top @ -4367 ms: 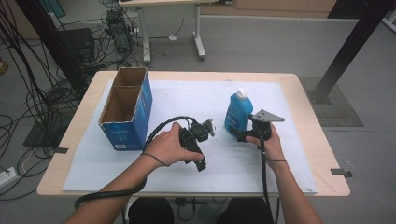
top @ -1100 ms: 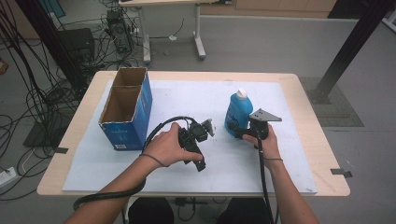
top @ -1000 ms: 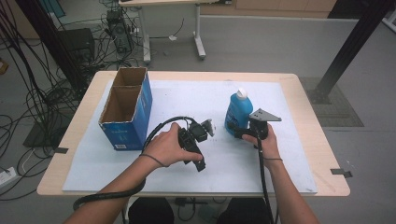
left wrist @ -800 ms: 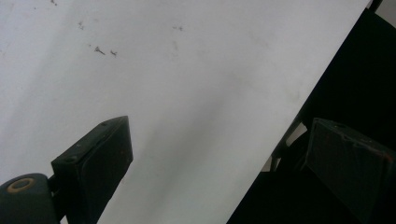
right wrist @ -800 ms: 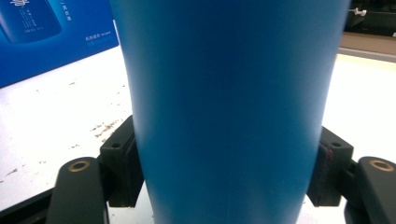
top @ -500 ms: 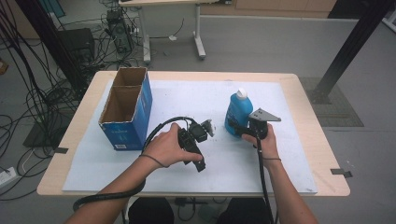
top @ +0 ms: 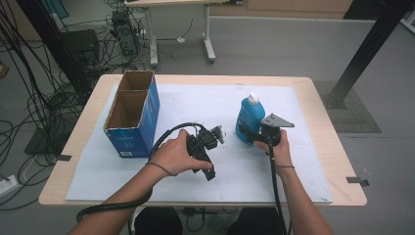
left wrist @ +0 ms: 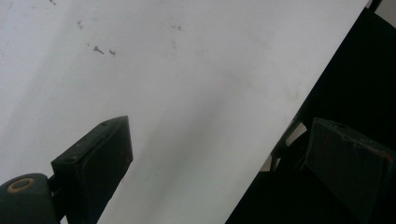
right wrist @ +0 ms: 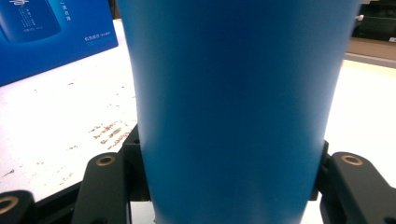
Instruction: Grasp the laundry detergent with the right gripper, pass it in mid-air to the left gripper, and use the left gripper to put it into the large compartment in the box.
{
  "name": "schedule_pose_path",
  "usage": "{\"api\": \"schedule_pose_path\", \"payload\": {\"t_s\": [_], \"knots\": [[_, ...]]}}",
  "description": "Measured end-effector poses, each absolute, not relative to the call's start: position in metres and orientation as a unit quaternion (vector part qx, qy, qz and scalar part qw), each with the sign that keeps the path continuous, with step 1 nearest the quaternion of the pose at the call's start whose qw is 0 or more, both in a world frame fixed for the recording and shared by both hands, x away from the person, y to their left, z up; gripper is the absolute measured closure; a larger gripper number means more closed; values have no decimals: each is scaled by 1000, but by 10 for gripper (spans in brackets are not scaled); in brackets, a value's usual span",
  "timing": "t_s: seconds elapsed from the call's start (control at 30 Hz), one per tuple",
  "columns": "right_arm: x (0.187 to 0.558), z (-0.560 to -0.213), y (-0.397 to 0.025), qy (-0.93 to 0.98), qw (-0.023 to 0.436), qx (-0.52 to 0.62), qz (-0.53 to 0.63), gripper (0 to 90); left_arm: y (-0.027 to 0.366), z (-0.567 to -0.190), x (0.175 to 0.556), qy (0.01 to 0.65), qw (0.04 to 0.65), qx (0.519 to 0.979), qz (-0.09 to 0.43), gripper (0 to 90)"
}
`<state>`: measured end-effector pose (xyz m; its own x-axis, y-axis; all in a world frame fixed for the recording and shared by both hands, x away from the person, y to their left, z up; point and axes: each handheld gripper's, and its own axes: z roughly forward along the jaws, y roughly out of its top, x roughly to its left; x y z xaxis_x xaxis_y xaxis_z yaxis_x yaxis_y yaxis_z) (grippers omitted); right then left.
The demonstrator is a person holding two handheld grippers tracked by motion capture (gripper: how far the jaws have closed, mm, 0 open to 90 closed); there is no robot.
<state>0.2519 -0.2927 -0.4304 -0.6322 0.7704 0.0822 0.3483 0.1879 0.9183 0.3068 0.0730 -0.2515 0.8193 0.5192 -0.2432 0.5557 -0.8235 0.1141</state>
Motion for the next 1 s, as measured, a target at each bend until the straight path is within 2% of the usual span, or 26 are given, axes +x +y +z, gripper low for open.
{"api": "schedule_pose_path", "payload": {"t_s": [1.0], "knots": [[252,-431,-293,744,208,372,515,408,69,-251,306,282,84,951,-100,74]]}}
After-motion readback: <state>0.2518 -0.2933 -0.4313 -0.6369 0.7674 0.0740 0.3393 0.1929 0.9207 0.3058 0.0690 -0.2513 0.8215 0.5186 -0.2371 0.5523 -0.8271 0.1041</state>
